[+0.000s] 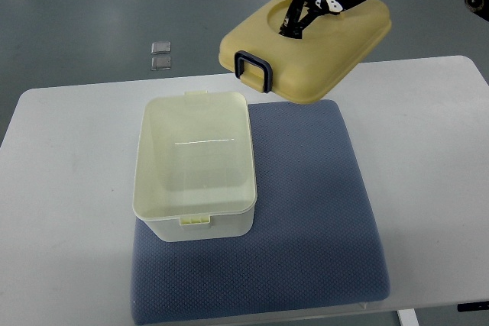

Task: Open white storage box with right hand
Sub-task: 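Carry the lid beside the box and lower it onto the mat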

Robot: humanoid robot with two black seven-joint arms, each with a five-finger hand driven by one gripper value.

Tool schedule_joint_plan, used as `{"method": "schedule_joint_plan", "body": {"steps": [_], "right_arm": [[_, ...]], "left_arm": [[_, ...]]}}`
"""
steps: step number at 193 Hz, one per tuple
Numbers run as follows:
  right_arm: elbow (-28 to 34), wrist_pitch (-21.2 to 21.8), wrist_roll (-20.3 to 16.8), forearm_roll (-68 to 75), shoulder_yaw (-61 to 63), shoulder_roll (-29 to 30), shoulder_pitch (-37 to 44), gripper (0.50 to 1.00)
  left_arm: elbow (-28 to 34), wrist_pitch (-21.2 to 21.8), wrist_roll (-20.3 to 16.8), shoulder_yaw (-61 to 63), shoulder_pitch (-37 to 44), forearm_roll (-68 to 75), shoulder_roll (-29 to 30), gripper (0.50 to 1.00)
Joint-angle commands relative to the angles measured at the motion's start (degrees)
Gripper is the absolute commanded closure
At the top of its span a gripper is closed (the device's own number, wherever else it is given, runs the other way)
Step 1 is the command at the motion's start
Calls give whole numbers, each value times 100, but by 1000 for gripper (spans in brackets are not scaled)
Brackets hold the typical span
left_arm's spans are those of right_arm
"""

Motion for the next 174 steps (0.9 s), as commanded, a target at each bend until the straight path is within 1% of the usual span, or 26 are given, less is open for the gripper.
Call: {"method": "schedule_joint_plan", "body": {"steps": [1, 30, 67, 114, 143, 147, 148, 149, 150, 152, 153, 154, 155, 156, 157, 158, 160, 161, 162, 163, 164, 165, 166, 167, 168, 174], "right_arm": [[-6, -401, 1, 4, -9, -244, -467, 1000], [-77, -850, 1, 4, -18, -385, -1082, 1000], [-147, -1325, 1, -4, -88, -280, -1759, 1000], [-244, -1580, 1, -13, -88, 230, -2331, 1000], [-578, -1852, 1, -4, -26, 643, -2647, 1000], [-604, -1905, 1, -4, -18, 687, -2700, 963], [-604, -1940, 1, -4, -9, 704, -2726, 932], [-604, -1940, 1, -4, -9, 705, -2726, 932], [-604, -1975, 1, -4, -9, 722, -2744, 904], [-604, -1975, 1, -4, -9, 722, -2744, 904], [-604, -2010, 1, 4, 0, 740, -2761, 871], [-604, -2010, 1, 4, 0, 740, -2761, 871], [-604, -2045, 1, 4, 0, 757, -2788, 836], [-604, -2045, 1, 4, 0, 757, -2788, 836], [-604, -2080, 1, 4, 0, 775, -2805, 796], [-604, -2081, 1, 4, 0, 775, -2805, 795], [-604, -2159, 1, 4, 0, 801, -2823, 708], [-604, -2160, 1, 4, 0, 801, -2823, 707], [-595, -2203, 1, 4, 0, 819, -2832, 671], [-595, -2204, 1, 4, 0, 819, -2832, 671], [-595, -2247, 1, 4, 0, 836, -2840, 640], [-595, -2248, 1, 4, 0, 836, -2841, 640], [-595, -2291, 1, 4, 0, 854, -2858, 609], [-595, -2291, 1, 4, 0, 854, -2858, 609], [-595, -2335, 1, 4, -9, 871, -2867, 581], [-595, -2467, 1, 4, 0, 933, -2911, 566]], "left_arm": [[0, 0, 0, 0, 3, 0, 0, 500], [0, 0, 0, 0, -6, 0, 0, 500], [0, 0, 0, 0, -6, 0, 0, 500], [0, 0, 0, 0, 3, 0, 0, 500], [0, 0, 0, 0, 3, 0, 0, 500], [-9, 0, 0, 0, 3, 0, 0, 500], [0, 0, 0, 0, 3, 0, 0, 500], [0, 0, 0, 0, 3, 0, 0, 500], [0, 0, 0, 0, 3, 0, 0, 500], [0, 0, 0, 0, 3, 0, 0, 500], [0, 0, 0, 0, 3, 0, 0, 500], [0, 0, 0, 0, 3, 0, 0, 500], [0, 0, 0, 0, 3, 0, 0, 500], [0, 0, 0, 0, 3, 0, 0, 500], [0, 0, 0, 0, -6, 0, 0, 500], [0, 0, 0, 0, -6, 0, 0, 500], [0, 0, 0, 0, 3, 0, 0, 500], [0, 0, 0, 0, 3, 0, 0, 500], [0, 0, 0, 0, 3, 0, 0, 500], [0, 0, 0, 0, 3, 0, 0, 500], [0, 0, 0, 0, -6, 0, 0, 500], [0, 0, 0, 0, -6, 0, 0, 500], [0, 0, 0, 0, 3, 0, 0, 500], [0, 0, 0, 0, 3, 0, 0, 500], [0, 0, 0, 0, -6, 0, 0, 500], [0, 0, 0, 0, 3, 0, 0, 500]]}}
